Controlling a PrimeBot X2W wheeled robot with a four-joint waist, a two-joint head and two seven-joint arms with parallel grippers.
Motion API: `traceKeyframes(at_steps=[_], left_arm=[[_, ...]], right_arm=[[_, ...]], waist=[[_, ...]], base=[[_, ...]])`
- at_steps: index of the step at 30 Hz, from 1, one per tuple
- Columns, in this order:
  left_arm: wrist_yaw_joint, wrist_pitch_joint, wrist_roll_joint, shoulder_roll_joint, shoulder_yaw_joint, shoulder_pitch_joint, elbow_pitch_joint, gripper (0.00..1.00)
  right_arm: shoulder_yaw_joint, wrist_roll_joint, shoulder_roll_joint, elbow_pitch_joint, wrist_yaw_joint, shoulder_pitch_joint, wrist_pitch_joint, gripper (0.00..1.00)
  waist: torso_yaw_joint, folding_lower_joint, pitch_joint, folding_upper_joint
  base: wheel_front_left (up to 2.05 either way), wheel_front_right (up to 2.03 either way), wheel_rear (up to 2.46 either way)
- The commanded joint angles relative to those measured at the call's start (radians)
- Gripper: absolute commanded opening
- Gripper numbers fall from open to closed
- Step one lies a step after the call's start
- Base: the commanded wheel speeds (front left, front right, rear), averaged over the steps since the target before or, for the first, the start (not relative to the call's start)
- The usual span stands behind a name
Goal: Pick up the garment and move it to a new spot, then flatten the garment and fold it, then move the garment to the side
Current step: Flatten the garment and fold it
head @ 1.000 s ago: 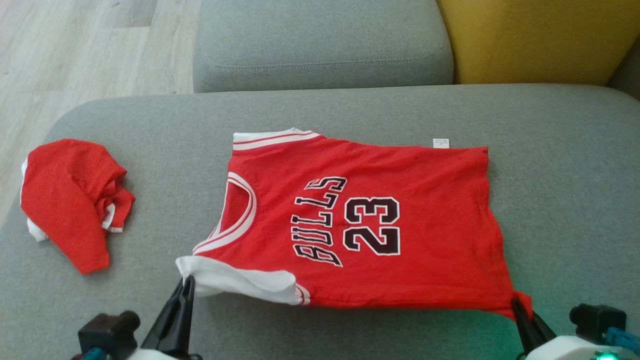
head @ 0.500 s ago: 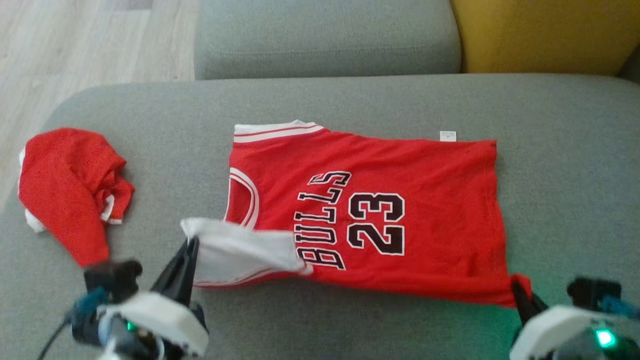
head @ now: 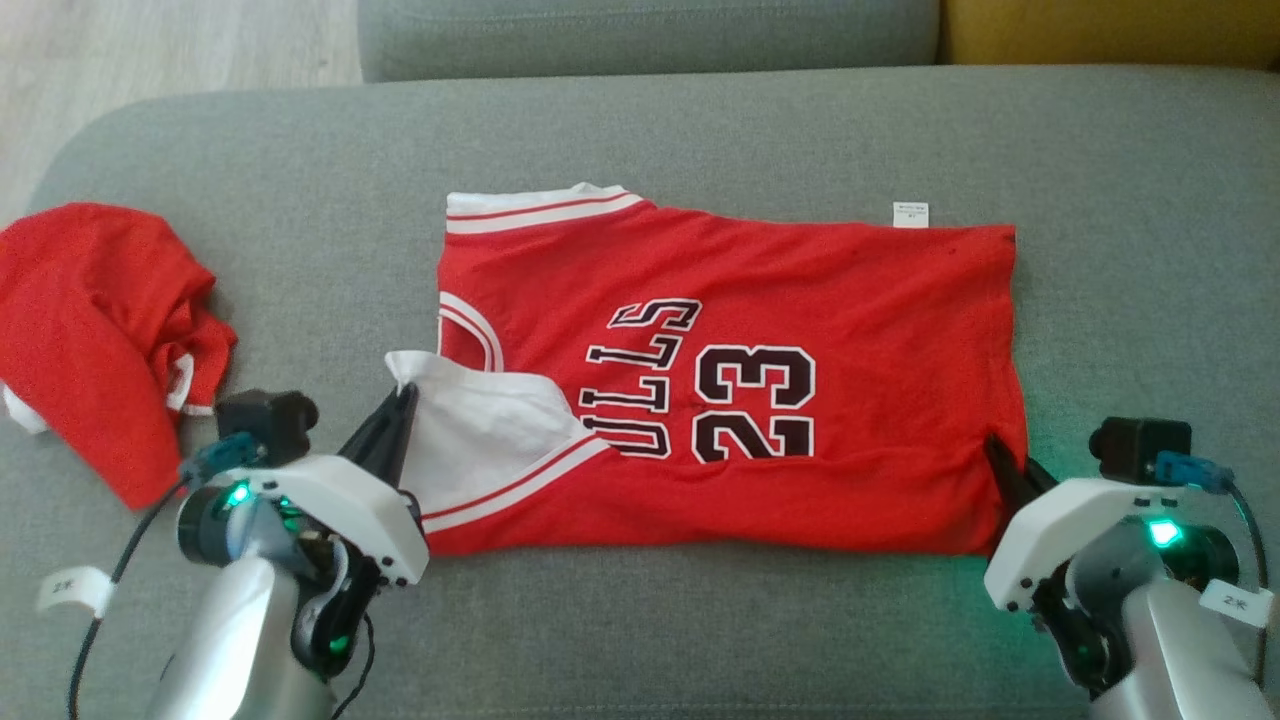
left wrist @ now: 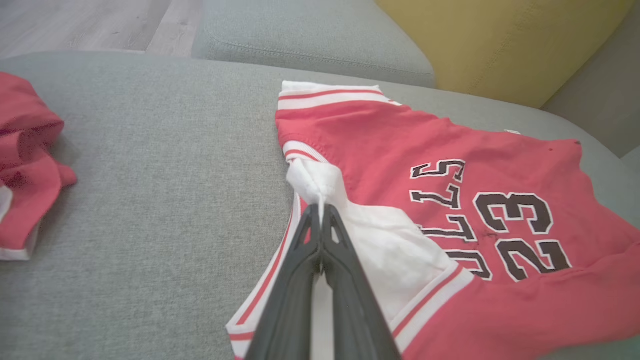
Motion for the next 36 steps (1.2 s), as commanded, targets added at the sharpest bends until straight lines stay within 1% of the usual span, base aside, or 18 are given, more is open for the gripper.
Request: traceKeyframes(at_steps=[1,2,3,4,7,9,12,17,18,22,26,32,36], left_arm=[[-0.004,-0.021,-0.015,0.027,0.021,-0.059,-0.003,0.0],[-0.004,-0.033,-0.018,0.028,0.014,-0.068,0.016,0.12],[-0.005,-0.047,-0.021,0.03,0.008,-0.075,0.033,0.71],[-0.005,-0.065,-0.025,0.03,0.005,-0.079,0.046,1.0],[-0.003,-0.139,-0.023,0.031,0.01,-0.077,0.061,1.0],[0.014,-0.198,-0.013,0.029,0.019,-0.062,0.05,1.0],[0.061,-0.278,0.014,0.023,0.034,-0.027,0.004,1.0],[0.127,-0.321,0.066,0.021,0.056,0.051,-0.117,1.0],[0.127,-0.321,0.066,0.021,0.056,0.051,-0.117,1.0],[0.159,-0.327,0.096,0.02,0.068,0.123,-0.213,1.0],[0.177,-0.328,0.12,0.021,0.062,0.189,-0.275,1.0],[0.179,-0.328,0.123,0.015,0.042,0.249,-0.303,1.0],[0.18,-0.328,0.128,0.02,0.036,0.252,-0.298,1.0]], right_arm=[[0.027,-0.005,-0.015,-0.015,-0.001,-0.044,-0.025,0.05],[0.031,-0.005,-0.015,-0.007,-0.001,-0.052,-0.043,0.44],[0.036,-0.002,-0.014,0.001,-0.001,-0.058,-0.061,1.0],[0.04,0.004,-0.012,0.005,-0.001,-0.06,-0.08,1.0],[0.047,0.008,-0.01,0.001,-0.001,-0.059,-0.146,1.0],[0.05,0.005,-0.01,-0.019,-0.001,-0.05,-0.198,1.0],[0.051,-0.024,-0.011,-0.074,-0.001,-0.028,-0.275,1.0],[0.045,-0.086,-0.004,-0.19,-0.001,0.021,-0.364,1.0],[0.045,-0.086,-0.004,-0.19,-0.001,0.021,-0.364,1.0],[0.041,-0.12,0.012,-0.279,-0.001,0.07,-0.394,1.0],[0.039,-0.132,0.027,-0.347,-0.001,0.131,-0.387,1.0],[0.039,-0.128,0.039,-0.403,-0.001,0.189,-0.373,1.0],[0.038,-0.129,0.042,-0.408,-0.001,0.201,-0.365,1.0]], waist=[[-0.002,0.0,0.007,-0.0001],[-0.002,0.0,0.011,-0.0001],[-0.002,0.0,0.013,-0.0001],[-0.002,0.0,0.014,-0.0001],[-0.001,0.0,0.013,-0.0001],[0.0,0.0,0.011,-0.0001],[0.001,0.0,0.003,-0.0001],[0.001,0.0,-0.014,-0.0001],[0.001,0.0,-0.014,-0.0001],[-0.003,0.0,-0.032,-0.0001],[-0.007,0.0,-0.05,-0.0001],[-0.011,0.0,-0.059,-0.0001],[-0.011,0.0,-0.062,-0.0001]], base=[[0.0,0.0,0.0],[0.0,0.0,0.0],[0.0,0.0,0.0],[0.0,0.0,0.0],[0.0,0.0,0.0],[0.0,0.0,0.0],[0.0,0.0,0.0],[0.0,0.0,0.0],[0.0,0.0,0.0],[0.0,0.0,0.0],[0.0,0.0,0.0],[0.0,0.0,0.0],[0.0,0.0,0.0]])
